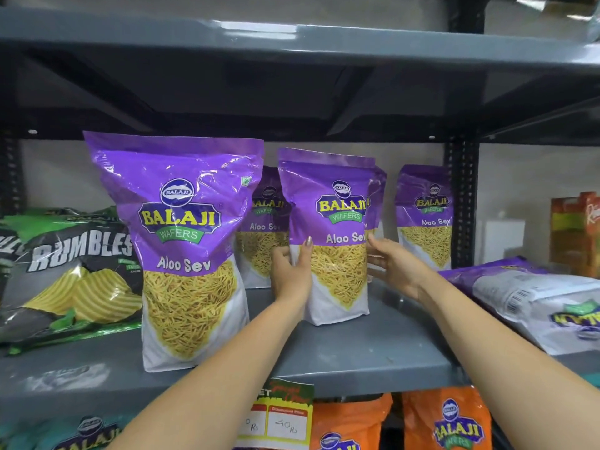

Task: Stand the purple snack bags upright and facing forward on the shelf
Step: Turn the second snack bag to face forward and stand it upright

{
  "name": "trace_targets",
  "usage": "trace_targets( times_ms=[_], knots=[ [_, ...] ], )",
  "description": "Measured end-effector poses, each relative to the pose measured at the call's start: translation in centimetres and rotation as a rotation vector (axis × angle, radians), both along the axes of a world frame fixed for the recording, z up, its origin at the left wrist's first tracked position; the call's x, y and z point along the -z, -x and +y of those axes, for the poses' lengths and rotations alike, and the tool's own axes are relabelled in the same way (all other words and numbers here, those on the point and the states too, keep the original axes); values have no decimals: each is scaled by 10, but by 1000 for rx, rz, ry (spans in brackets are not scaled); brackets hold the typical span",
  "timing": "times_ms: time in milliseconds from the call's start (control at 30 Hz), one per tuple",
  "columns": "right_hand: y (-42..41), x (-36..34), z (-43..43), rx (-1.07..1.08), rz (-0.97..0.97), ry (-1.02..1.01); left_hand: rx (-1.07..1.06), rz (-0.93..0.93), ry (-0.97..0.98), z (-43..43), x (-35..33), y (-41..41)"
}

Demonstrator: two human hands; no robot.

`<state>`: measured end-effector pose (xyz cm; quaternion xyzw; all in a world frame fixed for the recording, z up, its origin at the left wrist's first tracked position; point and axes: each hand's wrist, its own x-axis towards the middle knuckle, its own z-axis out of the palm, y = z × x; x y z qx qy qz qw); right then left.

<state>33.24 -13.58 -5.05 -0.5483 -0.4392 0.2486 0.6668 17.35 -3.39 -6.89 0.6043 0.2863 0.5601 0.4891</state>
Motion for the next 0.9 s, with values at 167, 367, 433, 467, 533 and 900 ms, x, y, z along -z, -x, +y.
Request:
trace_targets(
  times_ms=[167, 367, 433, 467, 533, 900],
  knots=[
    [1, 4, -3, -24, 21, -115, 13, -6, -95, 8, 1, 1],
    [4, 7, -3, 34, 7, -166, 9, -12, -133, 7, 1, 3],
    [9, 5, -4, 66, 4, -164, 5, -12, -103, 6, 0, 4],
    [9, 5, -4, 75, -2, -165, 1, -10, -88, 6, -1, 4],
    [12, 5, -6, 88, 0, -172, 0, 7, -67, 6, -1, 5],
    [22, 13, -15, -184, -147, 44, 327, 183, -126, -12, 0, 24]
  ],
)
